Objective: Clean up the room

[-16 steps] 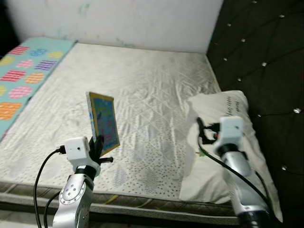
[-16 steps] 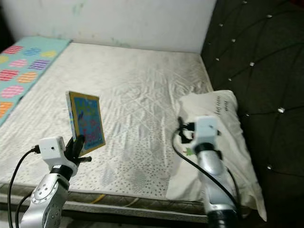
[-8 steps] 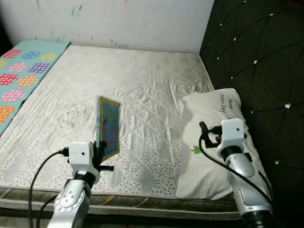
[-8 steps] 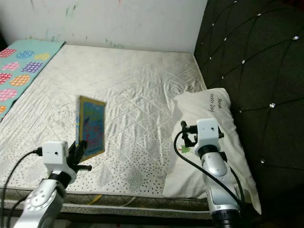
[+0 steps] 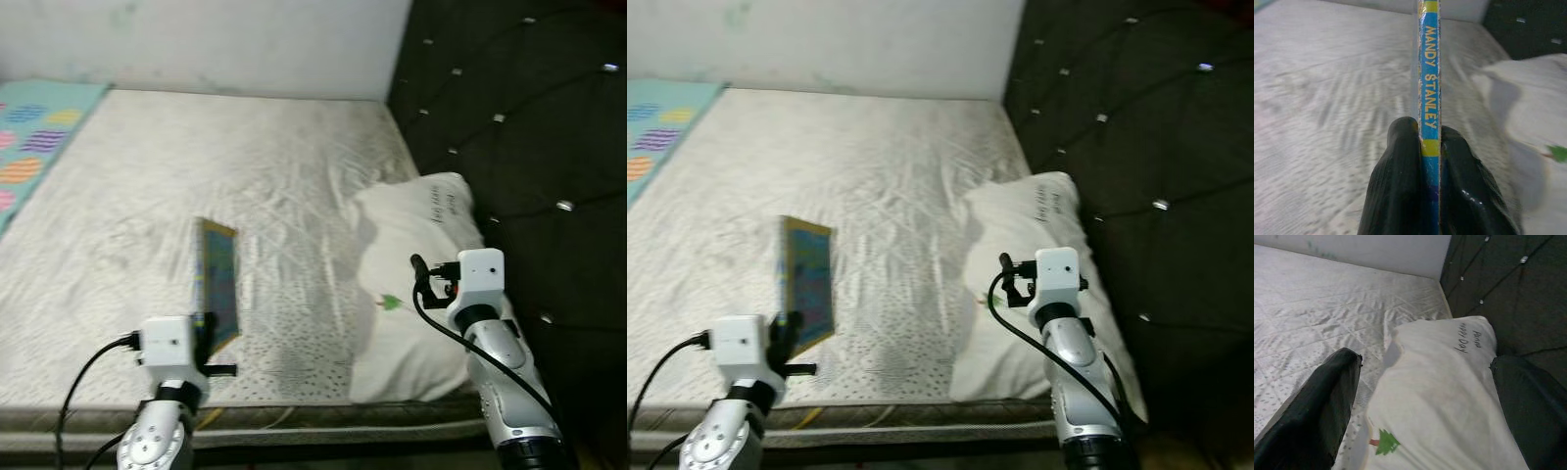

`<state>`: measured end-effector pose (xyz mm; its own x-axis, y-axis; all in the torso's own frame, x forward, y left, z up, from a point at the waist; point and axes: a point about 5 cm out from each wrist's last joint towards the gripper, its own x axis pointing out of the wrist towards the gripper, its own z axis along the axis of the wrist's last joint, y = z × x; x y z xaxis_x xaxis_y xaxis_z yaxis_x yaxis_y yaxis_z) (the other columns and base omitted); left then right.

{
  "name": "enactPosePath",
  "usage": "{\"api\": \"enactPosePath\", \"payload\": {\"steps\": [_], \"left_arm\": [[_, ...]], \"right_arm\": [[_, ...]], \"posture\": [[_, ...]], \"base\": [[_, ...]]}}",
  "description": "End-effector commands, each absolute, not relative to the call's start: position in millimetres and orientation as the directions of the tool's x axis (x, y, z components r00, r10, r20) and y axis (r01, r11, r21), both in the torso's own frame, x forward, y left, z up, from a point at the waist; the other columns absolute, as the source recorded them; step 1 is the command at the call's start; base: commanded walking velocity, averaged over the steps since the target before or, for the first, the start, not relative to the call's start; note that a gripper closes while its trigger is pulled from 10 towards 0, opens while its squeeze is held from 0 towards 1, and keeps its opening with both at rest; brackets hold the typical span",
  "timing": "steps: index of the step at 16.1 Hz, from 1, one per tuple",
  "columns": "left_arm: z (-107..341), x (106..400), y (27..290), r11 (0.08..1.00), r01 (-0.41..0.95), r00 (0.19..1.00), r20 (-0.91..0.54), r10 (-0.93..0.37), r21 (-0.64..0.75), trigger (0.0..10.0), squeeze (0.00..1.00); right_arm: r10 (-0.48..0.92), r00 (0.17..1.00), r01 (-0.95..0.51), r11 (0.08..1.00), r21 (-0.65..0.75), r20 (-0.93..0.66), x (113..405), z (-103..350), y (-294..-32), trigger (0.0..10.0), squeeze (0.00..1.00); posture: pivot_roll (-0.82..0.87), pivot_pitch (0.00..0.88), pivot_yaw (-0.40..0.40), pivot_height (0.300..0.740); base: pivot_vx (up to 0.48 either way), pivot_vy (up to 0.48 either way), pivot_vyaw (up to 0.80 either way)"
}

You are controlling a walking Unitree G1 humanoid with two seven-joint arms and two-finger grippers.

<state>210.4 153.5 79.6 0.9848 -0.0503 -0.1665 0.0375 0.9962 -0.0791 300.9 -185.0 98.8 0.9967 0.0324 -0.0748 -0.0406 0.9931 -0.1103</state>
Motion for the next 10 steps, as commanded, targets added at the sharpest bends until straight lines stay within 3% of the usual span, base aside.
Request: {"api": "enactPosePath", "payload": {"steps": [1,3,4,7,10], "left_arm": [[91,214,152,0.995,0.088,0.988,-0.126,-0.093,-0.043,10.0,0.0],[92,210,140,0.948,0.319,0.936,-0.159,-0.313,0.009,10.0,0.0],[93,211,140,0.936,0.35,0.927,-0.156,-0.342,0.028,10.0,0.0],[93,233,144,0.979,0.203,0.969,-0.139,-0.205,-0.03,10.0,0.0],[84,232,147,0.993,0.095,0.983,-0.151,-0.105,-0.07,10.0,0.0]], "right_arm": [[0.049,0.996,-0.057,0.993,-0.103,-0.072,304,101,-182,10.0,0.0],[0.073,0.995,-0.08,0.992,-0.101,-0.069,310,103,-177,10.0,0.0],[0.078,0.995,-0.084,0.992,-0.098,-0.064,311,105,-176,10.0,0.0],[0.049,0.998,-0.053,0.995,-0.09,-0.047,311,107,-179,10.0,0.0],[0.033,0.999,-0.037,0.995,-0.088,-0.042,309,107,-183,10.0,0.0]], "posture": [[-0.09,0.0,-0.074,0.74],[-0.08,0.0,-0.081,0.74],[-0.08,0.0,-0.078,0.74],[-0.11,0.0,-0.044,0.74],[-0.12,0.0,-0.046,0.74]], "base": [[0.0,0.0,-0.8],[0.0,0.0,-0.8],[0.0,0.0,-0.8],[0.0,0.0,-0.8],[0.0,0.0,-0.8]]}}
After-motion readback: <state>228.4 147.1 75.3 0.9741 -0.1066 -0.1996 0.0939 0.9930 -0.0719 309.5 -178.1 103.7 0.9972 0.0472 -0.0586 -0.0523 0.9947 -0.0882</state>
